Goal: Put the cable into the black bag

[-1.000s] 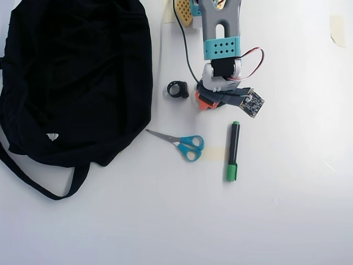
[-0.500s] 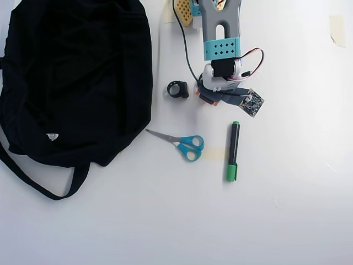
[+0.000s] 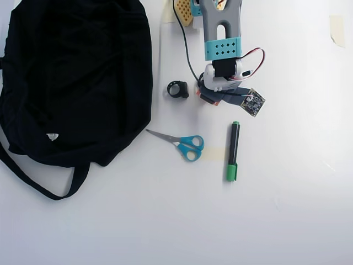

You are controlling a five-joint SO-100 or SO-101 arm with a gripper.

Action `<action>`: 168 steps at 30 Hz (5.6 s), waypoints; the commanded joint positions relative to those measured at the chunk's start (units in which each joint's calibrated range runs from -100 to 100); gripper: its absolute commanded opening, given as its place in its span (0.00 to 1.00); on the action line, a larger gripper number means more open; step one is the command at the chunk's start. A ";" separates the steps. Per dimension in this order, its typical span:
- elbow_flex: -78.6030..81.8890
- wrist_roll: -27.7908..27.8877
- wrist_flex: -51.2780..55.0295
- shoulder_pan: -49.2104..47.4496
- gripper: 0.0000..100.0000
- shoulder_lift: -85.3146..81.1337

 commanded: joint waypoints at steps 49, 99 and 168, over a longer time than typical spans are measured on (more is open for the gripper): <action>-20.22 -24.26 17.12 3.89 0.02 -29.18; -8.45 -29.45 -3.30 60.89 0.02 -28.59; 56.96 -32.54 -2.44 1.80 0.02 -101.37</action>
